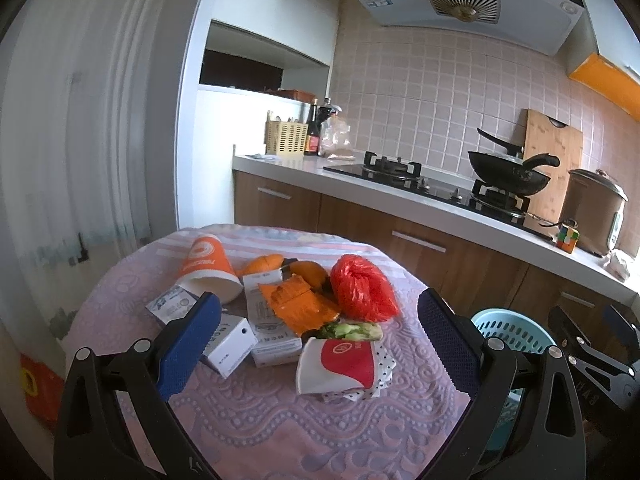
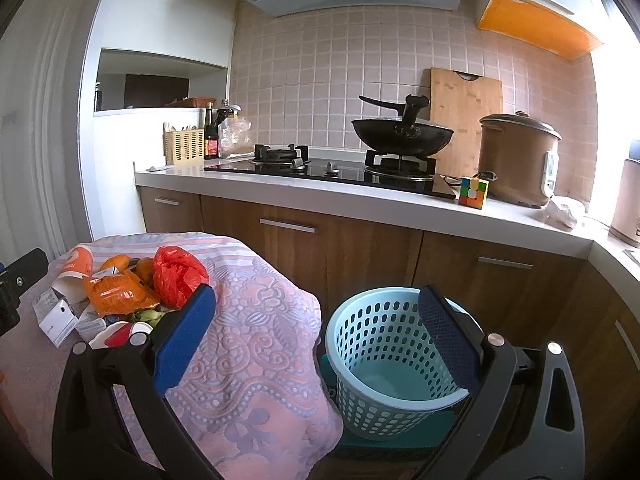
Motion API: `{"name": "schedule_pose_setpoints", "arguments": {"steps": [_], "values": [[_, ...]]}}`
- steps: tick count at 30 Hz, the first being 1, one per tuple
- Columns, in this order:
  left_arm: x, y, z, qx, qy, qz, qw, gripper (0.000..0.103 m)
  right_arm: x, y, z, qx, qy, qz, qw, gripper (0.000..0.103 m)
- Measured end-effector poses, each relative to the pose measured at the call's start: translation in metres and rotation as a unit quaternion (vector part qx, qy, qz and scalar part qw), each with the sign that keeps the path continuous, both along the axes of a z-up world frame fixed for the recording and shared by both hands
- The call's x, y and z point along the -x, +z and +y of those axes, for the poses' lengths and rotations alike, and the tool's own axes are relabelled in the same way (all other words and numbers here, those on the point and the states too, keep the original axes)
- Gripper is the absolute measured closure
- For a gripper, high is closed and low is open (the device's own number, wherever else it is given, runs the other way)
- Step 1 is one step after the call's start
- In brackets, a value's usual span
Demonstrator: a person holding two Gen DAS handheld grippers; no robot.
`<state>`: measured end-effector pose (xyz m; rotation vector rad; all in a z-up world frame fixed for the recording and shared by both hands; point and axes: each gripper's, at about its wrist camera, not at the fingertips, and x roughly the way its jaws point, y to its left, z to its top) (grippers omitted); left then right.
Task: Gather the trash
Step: 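Move both grippers toward the trash on the pink tablecloth, then grasp the red-and-white paper cup with the right gripper while the left grasps the white milk carton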
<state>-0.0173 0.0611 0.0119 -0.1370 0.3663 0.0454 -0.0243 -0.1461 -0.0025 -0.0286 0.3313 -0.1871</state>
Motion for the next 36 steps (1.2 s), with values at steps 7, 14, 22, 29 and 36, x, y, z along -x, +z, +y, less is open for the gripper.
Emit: {"name": "schedule_pose_setpoints", "arguments": {"steps": [7, 14, 22, 29, 36], "values": [[0.001, 0.001, 0.003, 0.008, -0.006, 0.001, 1.0, 0.008, 0.003, 0.003, 0.001, -0.005, 0.0, -0.009, 1.0, 0.007], [0.004, 0.003, 0.001, 0.006, -0.018, -0.004, 0.9998, 0.008, 0.004, 0.004, 0.0, -0.004, -0.005, -0.013, 1.0, 0.007], [0.006, 0.004, -0.001, -0.004, -0.018, -0.009, 0.9998, 0.008, 0.001, 0.002, 0.0, -0.008, -0.008, -0.007, 1.0, 0.007], [-0.004, -0.017, 0.047, -0.007, 0.042, 0.031, 0.9986, 0.008, -0.012, -0.013, 0.011, -0.007, 0.029, 0.012, 0.999, 0.017], [-0.041, -0.056, 0.108, 0.072, 0.031, 0.112, 0.9906, 0.008, -0.047, -0.037, 0.048, -0.002, 0.13, 0.055, 0.99, 0.061]]}}
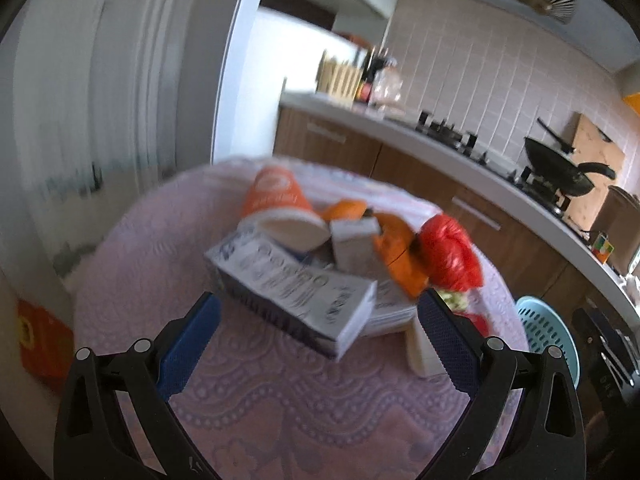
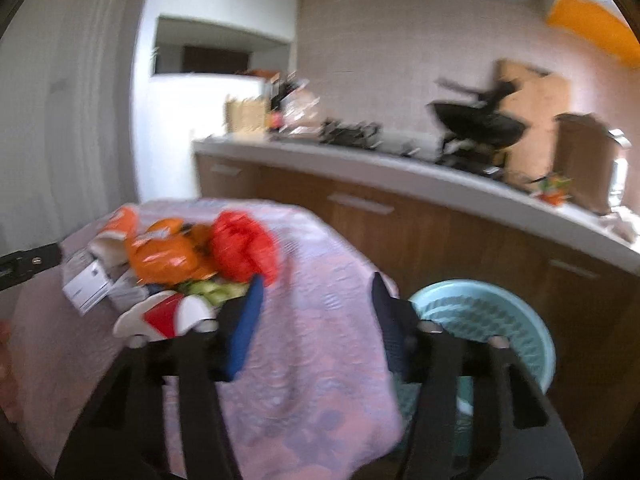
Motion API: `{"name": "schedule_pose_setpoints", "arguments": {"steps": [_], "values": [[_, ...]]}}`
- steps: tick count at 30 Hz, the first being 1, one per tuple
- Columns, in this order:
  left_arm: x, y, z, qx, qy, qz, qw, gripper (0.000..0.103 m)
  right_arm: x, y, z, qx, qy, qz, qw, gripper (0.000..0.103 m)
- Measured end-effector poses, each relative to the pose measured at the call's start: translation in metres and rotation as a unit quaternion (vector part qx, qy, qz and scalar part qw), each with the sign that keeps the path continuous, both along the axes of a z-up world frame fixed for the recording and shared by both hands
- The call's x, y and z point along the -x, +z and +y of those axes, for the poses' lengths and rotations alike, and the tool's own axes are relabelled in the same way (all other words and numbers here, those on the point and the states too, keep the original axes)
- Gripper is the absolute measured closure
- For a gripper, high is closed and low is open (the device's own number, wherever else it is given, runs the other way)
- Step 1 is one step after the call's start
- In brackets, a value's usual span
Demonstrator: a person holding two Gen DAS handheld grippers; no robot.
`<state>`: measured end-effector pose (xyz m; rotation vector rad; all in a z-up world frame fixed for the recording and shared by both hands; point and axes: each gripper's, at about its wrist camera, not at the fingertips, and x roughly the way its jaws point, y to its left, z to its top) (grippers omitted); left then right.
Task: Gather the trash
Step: 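Grasp the red-and-white paper cup with the right gripper while the left grasps the white milk carton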
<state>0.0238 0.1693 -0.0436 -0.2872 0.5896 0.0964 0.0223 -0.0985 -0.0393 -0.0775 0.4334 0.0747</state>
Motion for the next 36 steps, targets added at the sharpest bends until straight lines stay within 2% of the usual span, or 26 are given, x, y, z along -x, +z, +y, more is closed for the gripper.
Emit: {"name": "schedule_pose_setpoints", "arguments": {"steps": [3, 5, 9, 14, 18, 21, 22, 24, 26, 29, 33, 35, 36], "values": [[-0.013, -0.012, 0.002, -0.008, 0.002, 0.033, 0.9994, 0.008, -0.011, -0.006, 0.012, -0.021, 0.049, 0.025, 0.998, 0.061], [-0.022, -0.021, 0.001, -0.009, -0.002, 0.053, 0.9985, 0.008, -0.018, -0.01, 0.023, -0.013, 0.062, 0.033, 0.997, 0.061], [-0.03, -0.035, 0.0, -0.042, 0.0, 0.087, 0.9953, 0.012, -0.023, -0.016, 0.044, -0.006, 0.087, 0.046, 0.995, 0.061], [-0.013, -0.036, 0.026, -0.029, 0.012, 0.094, 0.9951, 0.013, -0.029, -0.027, 0.057, -0.005, 0.109, 0.071, 0.991, 0.061], [0.002, -0.034, 0.053, -0.032, 0.04, 0.101, 0.9935, 0.013, -0.033, -0.036, 0.066, -0.013, 0.13, 0.096, 0.987, 0.061], [0.01, -0.034, 0.063, -0.024, 0.022, 0.096, 0.9948, 0.014, -0.033, -0.038, 0.072, -0.018, 0.145, 0.107, 0.983, 0.06], [0.012, -0.033, 0.062, -0.018, 0.005, 0.092, 0.9956, 0.013, -0.032, -0.038, 0.073, -0.02, 0.147, 0.107, 0.983, 0.058], [0.012, -0.031, 0.058, -0.005, -0.021, 0.084, 0.9963, 0.012, -0.033, -0.035, 0.072, -0.028, 0.15, 0.106, 0.983, 0.043], [0.002, -0.03, 0.059, 0.014, -0.011, 0.085, 0.9962, 0.011, -0.035, -0.032, 0.069, -0.039, 0.149, 0.104, 0.983, 0.035], [-0.022, -0.035, 0.063, 0.039, 0.026, 0.111, 0.9927, 0.011, -0.044, -0.032, 0.062, -0.051, 0.147, 0.113, 0.981, 0.026], [-0.048, -0.044, 0.058, 0.005, 0.072, 0.151, 0.9859, 0.015, -0.057, -0.035, 0.062, -0.077, 0.153, 0.152, 0.973, 0.023], [-0.051, -0.048, 0.054, -0.013, 0.08, 0.157, 0.9843, 0.025, -0.056, -0.037, 0.07, -0.084, 0.159, 0.164, 0.97, 0.016], [-0.052, -0.05, 0.052, -0.022, 0.084, 0.163, 0.9828, 0.026, -0.055, -0.039, 0.075, -0.082, 0.158, 0.166, 0.97, 0.014]]}}
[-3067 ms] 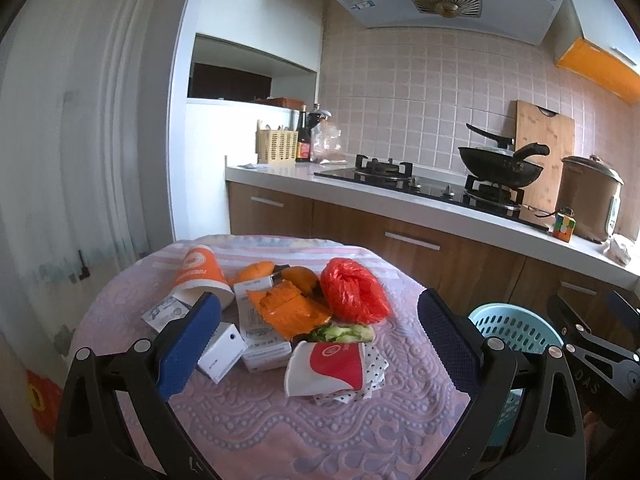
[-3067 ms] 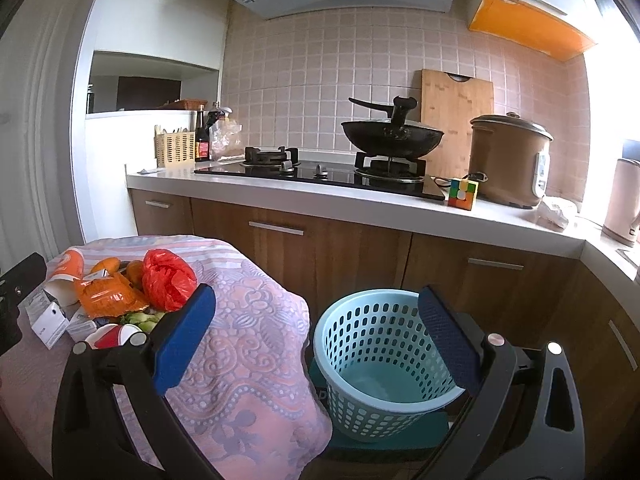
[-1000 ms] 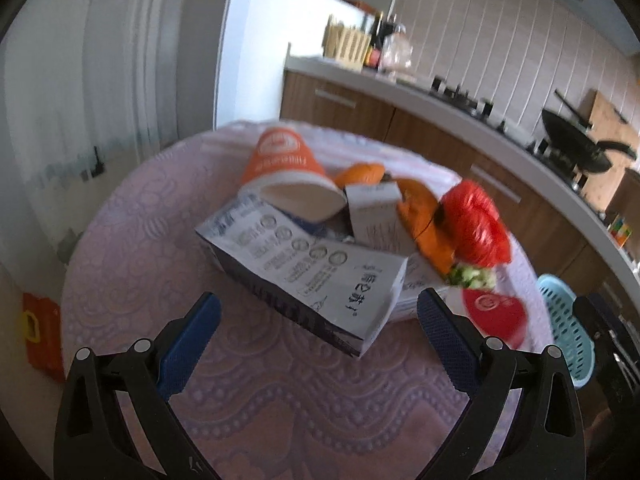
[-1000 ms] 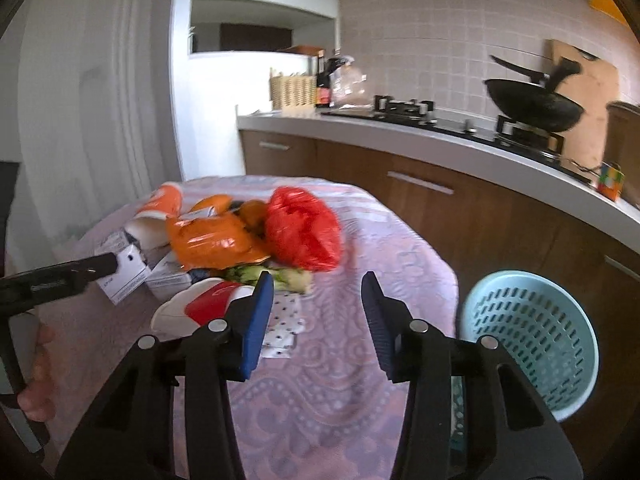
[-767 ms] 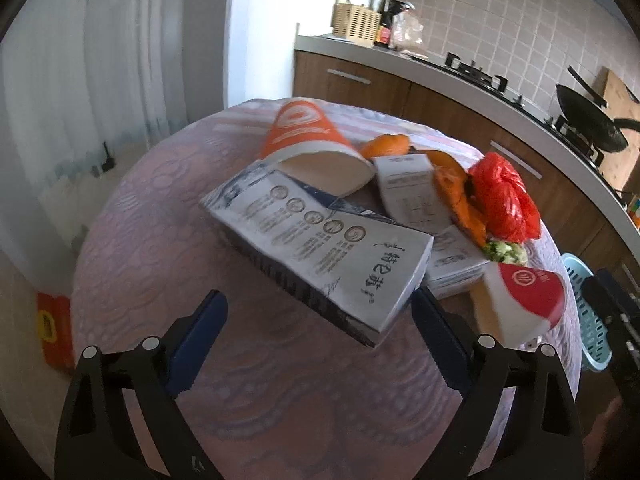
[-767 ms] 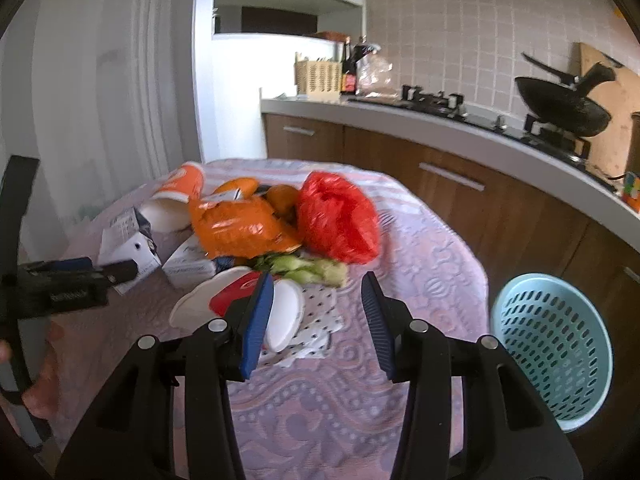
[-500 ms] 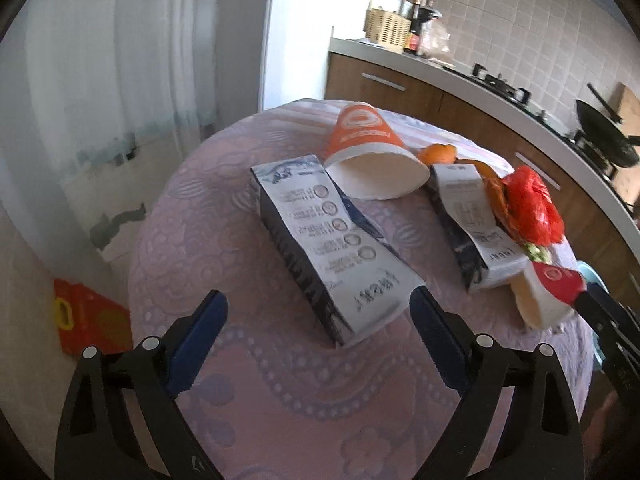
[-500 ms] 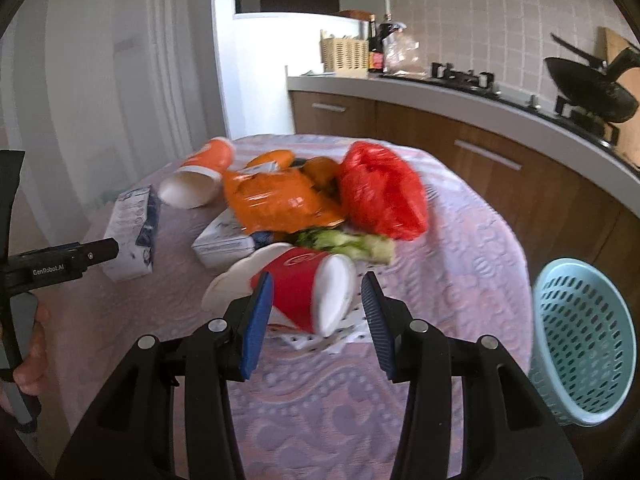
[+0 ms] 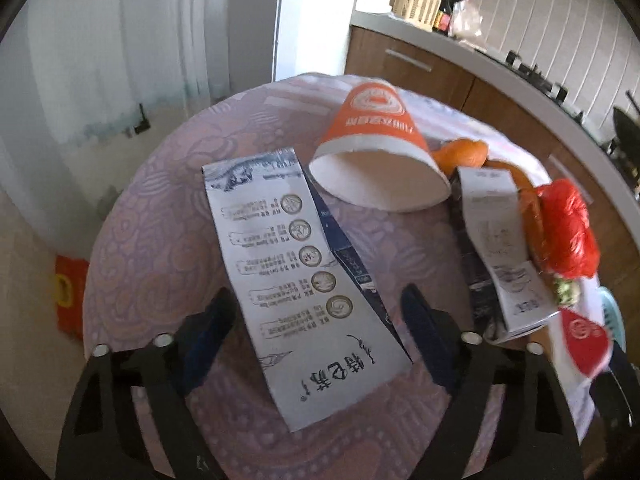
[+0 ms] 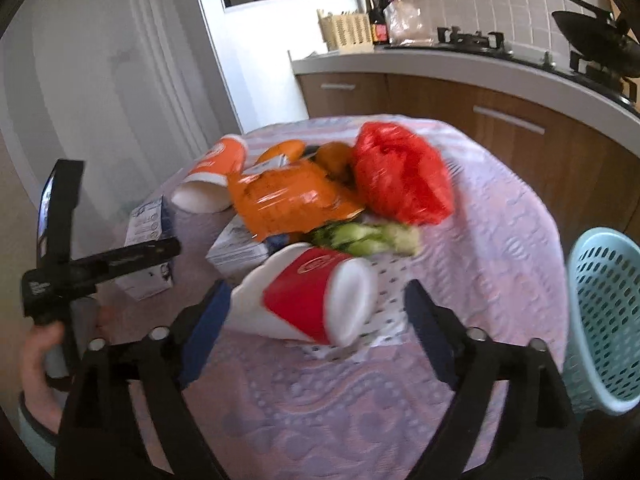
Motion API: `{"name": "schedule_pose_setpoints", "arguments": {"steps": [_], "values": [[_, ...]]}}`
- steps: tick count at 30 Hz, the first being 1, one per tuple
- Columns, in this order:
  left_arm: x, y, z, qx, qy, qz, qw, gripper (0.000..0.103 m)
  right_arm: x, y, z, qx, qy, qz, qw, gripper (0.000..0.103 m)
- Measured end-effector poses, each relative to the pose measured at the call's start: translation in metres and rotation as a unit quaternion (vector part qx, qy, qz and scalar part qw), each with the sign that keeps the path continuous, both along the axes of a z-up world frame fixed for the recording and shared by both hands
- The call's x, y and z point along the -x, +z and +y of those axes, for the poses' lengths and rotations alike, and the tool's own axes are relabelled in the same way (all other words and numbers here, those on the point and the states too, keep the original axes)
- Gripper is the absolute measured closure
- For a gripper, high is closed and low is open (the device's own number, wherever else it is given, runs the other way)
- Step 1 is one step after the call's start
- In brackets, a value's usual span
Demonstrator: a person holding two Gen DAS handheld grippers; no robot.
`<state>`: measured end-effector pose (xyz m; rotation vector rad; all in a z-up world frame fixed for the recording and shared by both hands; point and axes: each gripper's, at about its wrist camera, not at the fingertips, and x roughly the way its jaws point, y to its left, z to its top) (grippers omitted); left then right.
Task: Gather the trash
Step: 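Grasp the red-and-white paper cup with the right gripper while the left grasps the white milk carton, then carry the red-and-white cup over the blue basket and open the right gripper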
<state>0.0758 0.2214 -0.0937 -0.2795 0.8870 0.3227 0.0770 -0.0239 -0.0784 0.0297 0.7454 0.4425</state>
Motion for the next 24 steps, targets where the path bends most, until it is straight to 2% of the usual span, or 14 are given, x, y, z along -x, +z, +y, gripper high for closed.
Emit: {"name": "schedule_pose_setpoints", "arguments": {"steps": [3, 10, 11, 12, 14, 17, 24], "values": [[0.004, 0.0, -0.001, -0.016, -0.002, -0.006, 0.9998, 0.03, 0.005, -0.005, 0.02, 0.014, 0.003, 0.006, 1.0, 0.013], [0.02, 0.005, 0.0, -0.017, -0.006, -0.026, 0.9995, 0.044, -0.004, -0.018, 0.046, 0.059, -0.043, 0.033, 0.997, 0.013], [0.022, 0.006, 0.0, -0.016, -0.008, -0.028, 0.9994, 0.046, -0.006, -0.019, 0.045, 0.058, -0.047, 0.036, 0.997, 0.016], [0.023, 0.006, 0.0, -0.015, -0.01, -0.03, 0.9994, 0.046, -0.007, -0.019, 0.043, 0.058, -0.051, 0.036, 0.996, 0.026], [0.027, 0.006, 0.003, -0.005, -0.01, -0.035, 0.9993, 0.047, -0.006, -0.019, 0.036, 0.057, -0.058, 0.034, 0.996, 0.028], [0.034, 0.007, 0.004, 0.008, -0.01, -0.046, 0.9989, 0.047, -0.001, -0.013, 0.021, 0.043, -0.058, 0.025, 0.997, 0.029], [0.06, 0.036, -0.012, 0.019, -0.027, -0.11, 0.9934, 0.047, 0.017, 0.018, -0.001, 0.03, -0.057, -0.031, 0.997, 0.029]]}}
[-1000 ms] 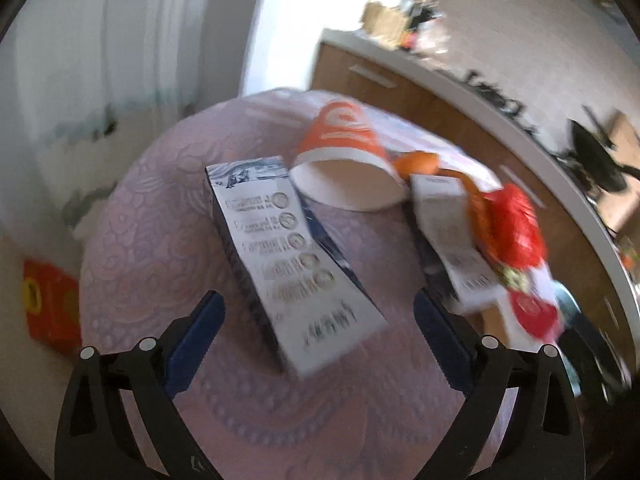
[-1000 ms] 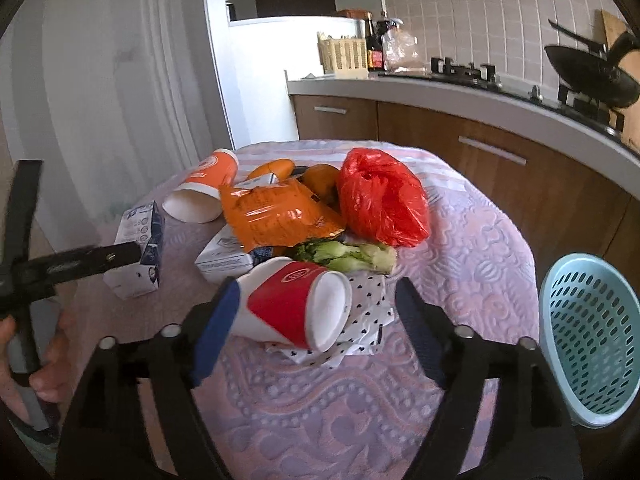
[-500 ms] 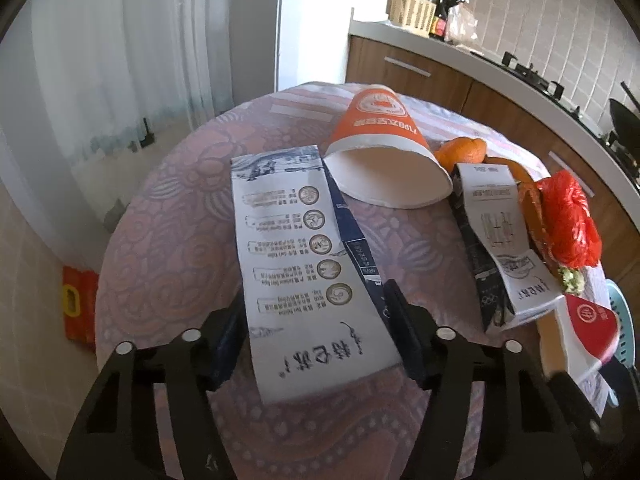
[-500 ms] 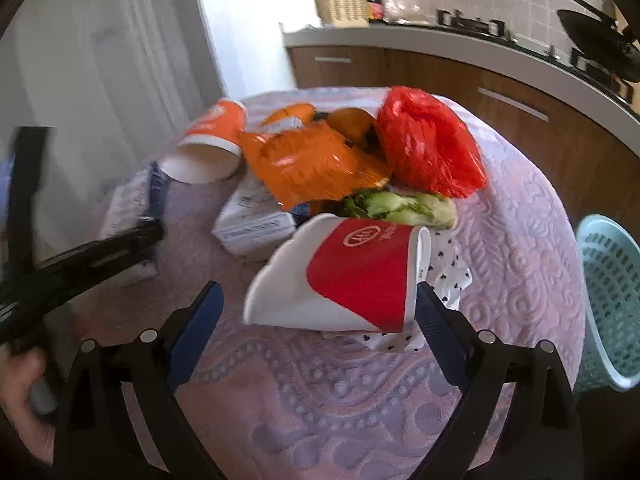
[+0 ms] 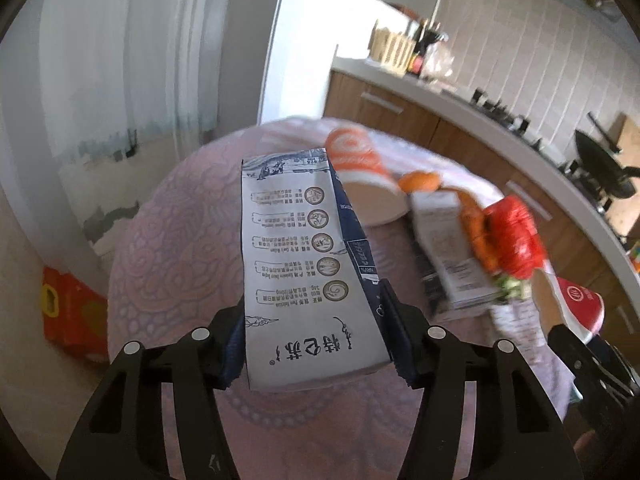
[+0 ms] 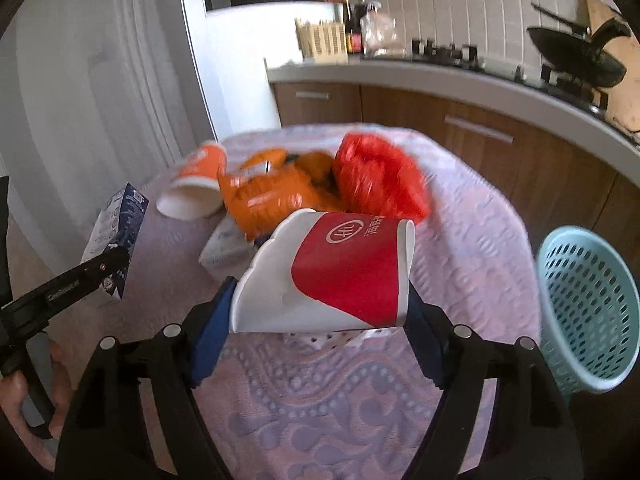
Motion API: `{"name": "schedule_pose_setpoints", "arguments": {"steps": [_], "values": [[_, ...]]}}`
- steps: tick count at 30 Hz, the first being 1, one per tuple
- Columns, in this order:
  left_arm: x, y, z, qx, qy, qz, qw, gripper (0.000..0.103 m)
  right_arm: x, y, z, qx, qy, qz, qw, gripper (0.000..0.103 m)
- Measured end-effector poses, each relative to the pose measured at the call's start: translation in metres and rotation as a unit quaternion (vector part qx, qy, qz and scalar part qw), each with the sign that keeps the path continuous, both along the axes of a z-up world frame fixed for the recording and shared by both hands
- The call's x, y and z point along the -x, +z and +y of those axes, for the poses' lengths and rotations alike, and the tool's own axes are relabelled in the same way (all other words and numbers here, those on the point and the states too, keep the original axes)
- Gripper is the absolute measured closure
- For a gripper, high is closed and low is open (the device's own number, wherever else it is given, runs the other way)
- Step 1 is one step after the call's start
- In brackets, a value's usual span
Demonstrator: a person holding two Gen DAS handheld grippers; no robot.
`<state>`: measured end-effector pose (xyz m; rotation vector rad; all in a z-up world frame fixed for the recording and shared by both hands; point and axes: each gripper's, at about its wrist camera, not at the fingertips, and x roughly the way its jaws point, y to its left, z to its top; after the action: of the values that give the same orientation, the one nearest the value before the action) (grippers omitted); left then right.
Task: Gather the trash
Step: 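Carry the red-and-white cup over the blue basket and open the right gripper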
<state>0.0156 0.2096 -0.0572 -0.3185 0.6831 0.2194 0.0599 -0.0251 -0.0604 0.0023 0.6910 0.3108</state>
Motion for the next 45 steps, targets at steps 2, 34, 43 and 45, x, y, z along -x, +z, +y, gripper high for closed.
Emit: {"name": "schedule_pose_setpoints", "arguments": {"steps": [2, 34, 43, 45], "values": [[0.004, 0.014, -0.012, -0.002, -0.018, -0.025, 0.9995, 0.047, 0.004, 0.011, -0.009, -0.001, -0.009, -0.016, 1.0, 0.029], [-0.141, -0.042, -0.397, 0.029, -0.436, 0.09, 0.8948, 0.047, -0.023, -0.084, -0.338, -0.024, -0.31, 0.106, 0.944, 0.029], [-0.159, -0.083, -0.413, 0.019, -0.435, 0.142, 0.8891, 0.044, -0.034, -0.106, -0.353, -0.025, -0.322, 0.146, 0.935, 0.028], [-0.16, -0.086, -0.413, 0.015, -0.433, 0.144, 0.8895, 0.036, -0.035, -0.105, -0.35, -0.027, -0.321, 0.146, 0.935, 0.028]]}}
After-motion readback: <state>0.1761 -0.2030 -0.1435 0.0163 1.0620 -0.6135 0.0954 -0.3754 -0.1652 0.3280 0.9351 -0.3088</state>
